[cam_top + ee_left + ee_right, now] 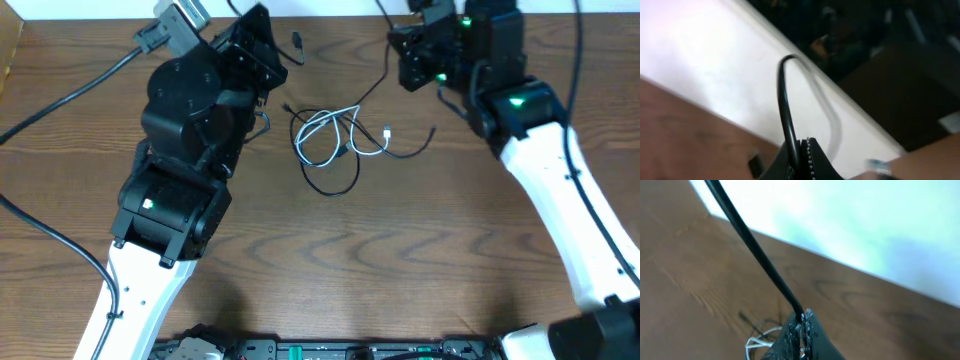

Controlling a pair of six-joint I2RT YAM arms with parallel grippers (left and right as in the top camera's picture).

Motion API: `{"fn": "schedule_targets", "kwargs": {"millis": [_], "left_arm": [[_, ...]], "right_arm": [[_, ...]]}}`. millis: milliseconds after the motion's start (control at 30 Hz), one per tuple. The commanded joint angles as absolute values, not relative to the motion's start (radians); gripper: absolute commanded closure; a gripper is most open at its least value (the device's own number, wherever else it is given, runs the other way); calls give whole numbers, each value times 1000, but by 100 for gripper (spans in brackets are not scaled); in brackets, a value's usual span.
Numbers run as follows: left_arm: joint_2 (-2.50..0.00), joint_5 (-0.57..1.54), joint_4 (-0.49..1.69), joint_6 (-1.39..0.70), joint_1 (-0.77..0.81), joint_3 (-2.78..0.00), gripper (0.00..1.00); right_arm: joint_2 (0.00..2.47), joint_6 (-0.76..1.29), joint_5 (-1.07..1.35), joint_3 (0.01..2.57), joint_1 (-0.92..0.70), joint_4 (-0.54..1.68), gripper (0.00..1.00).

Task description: Untangle cables

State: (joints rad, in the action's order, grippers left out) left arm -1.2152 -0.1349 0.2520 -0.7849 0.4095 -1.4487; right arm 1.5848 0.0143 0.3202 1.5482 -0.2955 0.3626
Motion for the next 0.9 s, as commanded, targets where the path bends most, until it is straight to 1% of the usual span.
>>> {"fn": "schedule_targets", "kwargs": {"millis": [0,200,433,567,867], "left_arm": [[-1202,-197,310,-772,409,-1472,92],[-1203,-200,396,-693,409,-1472,92],[-1219,-200,443,-621,409,-1472,92],[-1245,-199,486,-621,409,-1472,92],[-1328,-183,577,-620,409,-1472,93]], "right_arm": [[1508,5,305,1557,-251,367,99],[1407,48,305,1557,-198,367,99],[1332,61,290,1557,-189,374,99],[1354,119,290,1557,-194,429,99],[1491,145,266,1557,-223,629,99]]}}
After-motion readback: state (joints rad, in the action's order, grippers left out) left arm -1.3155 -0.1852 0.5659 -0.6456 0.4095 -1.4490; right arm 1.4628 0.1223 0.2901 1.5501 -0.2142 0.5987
